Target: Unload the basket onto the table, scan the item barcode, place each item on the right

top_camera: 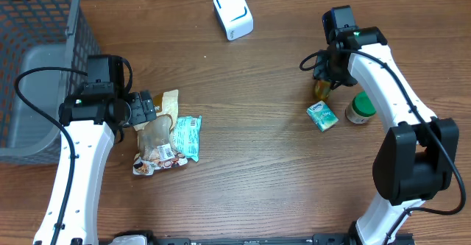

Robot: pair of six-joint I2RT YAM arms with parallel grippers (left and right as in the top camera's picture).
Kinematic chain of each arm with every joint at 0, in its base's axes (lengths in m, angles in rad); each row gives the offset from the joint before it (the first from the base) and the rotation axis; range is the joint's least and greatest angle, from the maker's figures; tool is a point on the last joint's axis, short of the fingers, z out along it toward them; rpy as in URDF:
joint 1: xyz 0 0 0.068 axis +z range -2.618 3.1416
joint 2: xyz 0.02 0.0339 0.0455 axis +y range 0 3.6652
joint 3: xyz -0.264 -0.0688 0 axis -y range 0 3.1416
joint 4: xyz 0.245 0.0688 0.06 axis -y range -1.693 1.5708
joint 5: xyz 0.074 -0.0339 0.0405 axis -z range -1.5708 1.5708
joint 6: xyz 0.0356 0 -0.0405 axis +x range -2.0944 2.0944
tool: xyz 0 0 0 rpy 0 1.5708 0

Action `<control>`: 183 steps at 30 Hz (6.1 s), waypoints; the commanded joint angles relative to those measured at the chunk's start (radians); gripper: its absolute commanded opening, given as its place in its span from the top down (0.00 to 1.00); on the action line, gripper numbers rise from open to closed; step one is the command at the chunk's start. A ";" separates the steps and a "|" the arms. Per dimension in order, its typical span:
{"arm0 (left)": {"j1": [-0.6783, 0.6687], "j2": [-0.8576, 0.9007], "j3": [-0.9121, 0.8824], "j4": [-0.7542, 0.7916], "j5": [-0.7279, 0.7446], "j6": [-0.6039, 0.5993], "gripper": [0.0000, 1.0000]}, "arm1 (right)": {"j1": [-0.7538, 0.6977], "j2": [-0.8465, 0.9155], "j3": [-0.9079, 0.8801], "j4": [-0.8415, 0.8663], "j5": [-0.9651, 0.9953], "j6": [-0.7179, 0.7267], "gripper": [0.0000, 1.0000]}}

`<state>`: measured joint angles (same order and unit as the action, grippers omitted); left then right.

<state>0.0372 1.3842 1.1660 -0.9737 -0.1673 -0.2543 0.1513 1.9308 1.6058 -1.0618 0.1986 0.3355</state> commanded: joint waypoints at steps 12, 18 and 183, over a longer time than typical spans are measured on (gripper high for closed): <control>-0.005 0.002 0.020 -0.001 0.004 0.015 0.01 | 0.006 -0.062 0.150 -0.087 0.017 -0.022 0.13; -0.005 0.002 0.020 -0.001 0.004 0.015 0.01 | 0.034 -0.131 0.236 -0.186 -0.111 -0.029 0.16; -0.117 0.002 -0.404 0.327 0.243 -0.023 0.65 | 0.377 -0.148 0.226 -0.279 -0.406 -0.075 0.00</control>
<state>-0.0689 1.3849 0.7784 -0.6460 0.1192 -0.2581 0.5308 1.7927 1.8214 -1.3457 -0.2054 0.2619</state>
